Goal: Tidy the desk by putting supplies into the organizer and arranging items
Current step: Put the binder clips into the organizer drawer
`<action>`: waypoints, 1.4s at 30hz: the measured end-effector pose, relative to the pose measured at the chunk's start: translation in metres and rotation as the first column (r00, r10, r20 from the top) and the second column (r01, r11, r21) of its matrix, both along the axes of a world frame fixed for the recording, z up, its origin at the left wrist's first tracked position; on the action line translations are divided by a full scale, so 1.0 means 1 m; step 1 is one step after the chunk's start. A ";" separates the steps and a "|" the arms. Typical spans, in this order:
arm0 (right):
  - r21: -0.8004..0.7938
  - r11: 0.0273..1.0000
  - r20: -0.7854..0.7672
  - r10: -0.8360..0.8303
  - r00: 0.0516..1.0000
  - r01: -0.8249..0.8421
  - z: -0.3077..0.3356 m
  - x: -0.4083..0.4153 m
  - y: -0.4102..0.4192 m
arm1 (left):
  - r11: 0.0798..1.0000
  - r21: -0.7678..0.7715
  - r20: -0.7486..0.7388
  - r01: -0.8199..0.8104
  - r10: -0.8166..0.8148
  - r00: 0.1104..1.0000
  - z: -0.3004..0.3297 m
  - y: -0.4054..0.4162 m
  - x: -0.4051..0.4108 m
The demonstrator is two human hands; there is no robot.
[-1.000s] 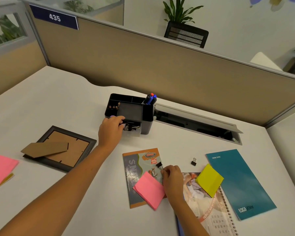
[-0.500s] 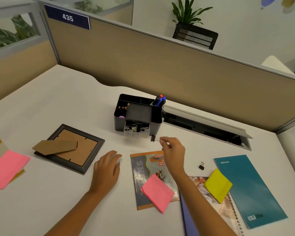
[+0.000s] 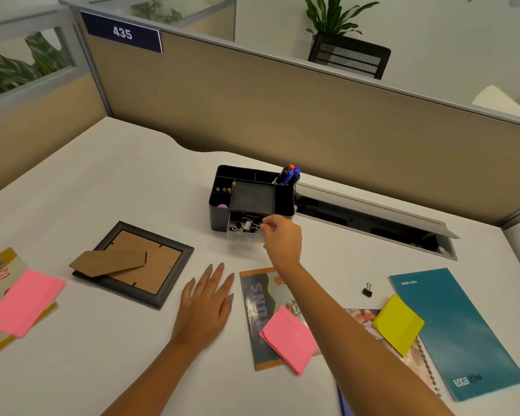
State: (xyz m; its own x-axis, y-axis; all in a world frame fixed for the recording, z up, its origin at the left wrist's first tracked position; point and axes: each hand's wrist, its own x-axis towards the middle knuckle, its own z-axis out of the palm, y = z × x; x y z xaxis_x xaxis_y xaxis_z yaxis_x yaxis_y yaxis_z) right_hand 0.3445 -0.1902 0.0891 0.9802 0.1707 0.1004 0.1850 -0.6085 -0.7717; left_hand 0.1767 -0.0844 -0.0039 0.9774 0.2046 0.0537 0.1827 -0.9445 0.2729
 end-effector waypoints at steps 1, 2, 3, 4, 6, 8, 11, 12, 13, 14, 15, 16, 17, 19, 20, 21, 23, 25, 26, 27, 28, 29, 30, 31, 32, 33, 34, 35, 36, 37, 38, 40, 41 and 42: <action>0.019 1.000 0.017 -0.003 1.000 0.003 -0.001 -0.001 -0.002 | 1.000 0.002 -0.002 0.000 0.000 1.000 0.000 0.000 0.000; 0.041 0.999 0.041 -0.010 0.999 0.008 -0.002 -0.002 -0.006 | 1.000 0.000 -0.003 -0.001 0.001 1.000 -0.001 0.000 0.000; 0.061 0.998 0.072 -0.020 0.997 0.016 -0.001 -0.004 -0.010 | 1.000 -0.005 -0.004 -0.001 0.001 1.000 -0.001 0.000 0.000; 0.078 0.997 0.108 -0.036 0.993 0.028 -0.001 -0.006 -0.016 | 1.000 -0.010 -0.005 -0.001 0.001 1.000 -0.001 0.000 0.000; 0.103 0.992 0.199 -0.090 0.976 0.070 0.001 -0.010 -0.034 | 1.000 -0.011 -0.004 -0.003 0.003 1.000 -0.001 0.000 0.000; 0.134 0.981 0.257 -0.173 0.951 0.142 -0.003 -0.014 -0.057 | 1.000 -0.006 -0.002 -0.006 0.006 1.000 0.000 0.000 0.000; 0.093 0.953 0.263 -0.303 0.916 0.289 -0.022 -0.014 -0.101 | 1.000 -0.005 0.003 -0.004 0.004 1.000 0.001 -0.001 -0.001; 0.032 0.938 0.241 -0.341 0.909 0.344 -0.031 -0.014 -0.117 | 1.000 -0.007 0.003 -0.002 0.002 1.000 0.000 0.000 -0.001; -0.047 0.920 0.196 -0.374 0.906 0.390 -0.040 -0.014 -0.132 | 1.000 -0.009 0.004 -0.001 0.001 1.000 0.000 0.000 -0.001; -0.145 0.897 0.130 -0.400 0.907 0.417 -0.047 -0.015 -0.145 | 1.000 -0.011 0.005 0.000 0.000 1.000 0.000 0.000 0.000; -0.260 0.872 0.055 -0.416 0.908 0.415 -0.053 -0.017 -0.156 | 1.000 -0.009 0.006 -0.001 0.001 1.000 0.000 0.000 0.000; -0.378 0.843 -0.008 -0.417 0.909 0.383 -0.058 -0.020 -0.165 | 1.000 -0.005 0.006 -0.002 0.002 1.000 -0.001 0.000 0.000; -0.479 0.813 -0.049 -0.399 0.915 0.329 -0.062 -0.023 -0.172 | 1.000 -0.001 0.005 -0.002 0.002 1.000 0.000 0.000 0.000; -0.596 0.770 -0.075 -0.336 0.939 0.228 -0.066 -0.028 -0.177 | 1.000 0.002 0.009 -0.002 0.002 1.000 -0.001 0.000 0.000; -0.622 0.758 -0.072 -0.305 0.950 0.196 -0.066 -0.029 -0.176 | 1.000 0.002 0.010 -0.001 0.001 1.000 -0.002 0.000 0.000; -0.635 0.752 -0.064 -0.278 0.958 0.175 -0.065 -0.031 -0.174 | 1.000 0.002 0.011 0.001 -0.001 1.000 -0.002 0.000 0.000; -0.631 0.758 -0.045 -0.248 0.968 0.165 -0.063 -0.034 -0.168 | 1.000 -0.001 0.014 0.003 -0.003 1.000 -0.003 0.001 0.000; -0.600 0.782 -0.039 -0.241 0.970 0.170 -0.061 -0.039 -0.162 | 1.000 -0.001 0.013 0.006 -0.006 1.000 -0.004 0.001 0.000; -0.578 0.798 -0.035 -0.231 0.972 0.169 -0.060 -0.041 -0.160 | 1.000 0.001 0.010 0.008 -0.008 1.000 -0.004 0.002 0.000; -0.561 0.812 -0.028 -0.214 0.976 0.162 -0.060 -0.044 -0.159 | 1.000 0.002 0.008 0.009 -0.009 1.000 -0.004 0.002 0.000; -0.556 0.818 -0.022 -0.196 0.980 0.150 -0.059 -0.045 -0.157 | 1.000 0.001 0.005 0.010 -0.010 1.000 -0.003 0.002 0.000; -0.562 0.816 -0.022 -0.180 0.983 0.137 -0.057 -0.046 -0.156 | 1.000 0.000 0.001 0.012 -0.012 1.000 -0.003 0.002 0.000; -0.561 0.818 -0.030 -0.174 0.984 0.127 -0.056 -0.046 -0.154 | 1.000 0.000 -0.004 0.015 -0.015 1.000 -0.003 0.002 0.000; -0.542 0.830 -0.043 -0.178 0.983 0.127 -0.053 -0.046 -0.151 | 1.000 0.001 -0.008 0.021 -0.021 1.000 -0.003 0.003 -0.001; -0.508 0.850 -0.051 -0.190 0.980 0.139 -0.051 -0.045 -0.148 | 1.000 0.003 -0.012 0.029 -0.029 1.000 -0.003 0.003 -0.002; -0.459 0.873 -0.042 -0.208 0.977 0.166 -0.048 -0.045 -0.143 | 0.999 0.007 -0.014 0.039 -0.039 0.999 -0.003 0.004 -0.003; -0.400 0.894 -0.021 -0.226 0.974 0.199 -0.044 -0.045 -0.137 | 0.999 0.011 -0.013 0.049 -0.049 0.999 -0.003 0.005 -0.004; -0.337 0.914 0.007 -0.240 0.971 0.228 -0.039 -0.046 -0.130 | 0.998 0.013 -0.010 0.060 -0.060 0.998 -0.003 0.006 -0.006; -0.271 0.930 0.034 -0.249 0.968 0.248 -0.032 -0.046 -0.122 | 0.997 0.012 -0.008 0.073 -0.073 0.997 -0.003 0.007 -0.008; -0.203 0.944 0.056 -0.253 0.966 0.259 -0.022 -0.046 -0.113 | 0.996 0.010 -0.005 0.086 -0.086 0.996 -0.003 0.009 -0.010; -0.132 0.957 0.072 -0.251 0.965 0.258 -0.012 -0.045 -0.103 | 0.995 0.008 -0.003 0.100 -0.100 0.995 -0.004 0.010 -0.012; 0.010 0.972 0.099 -0.234 0.967 0.235 0.012 -0.042 -0.080 | 0.992 0.010 -0.002 0.126 -0.126 0.992 -0.004 0.015 -0.016; 0.068 0.974 0.106 -0.221 0.969 0.215 0.022 -0.039 -0.068 | 0.991 0.013 -0.004 0.136 -0.136 0.991 -0.004 0.017 -0.019; 0.114 0.975 0.110 -0.206 0.972 0.193 0.031 -0.036 -0.056 | 0.989 0.015 -0.007 0.147 -0.147 0.989 -0.004 0.019 -0.020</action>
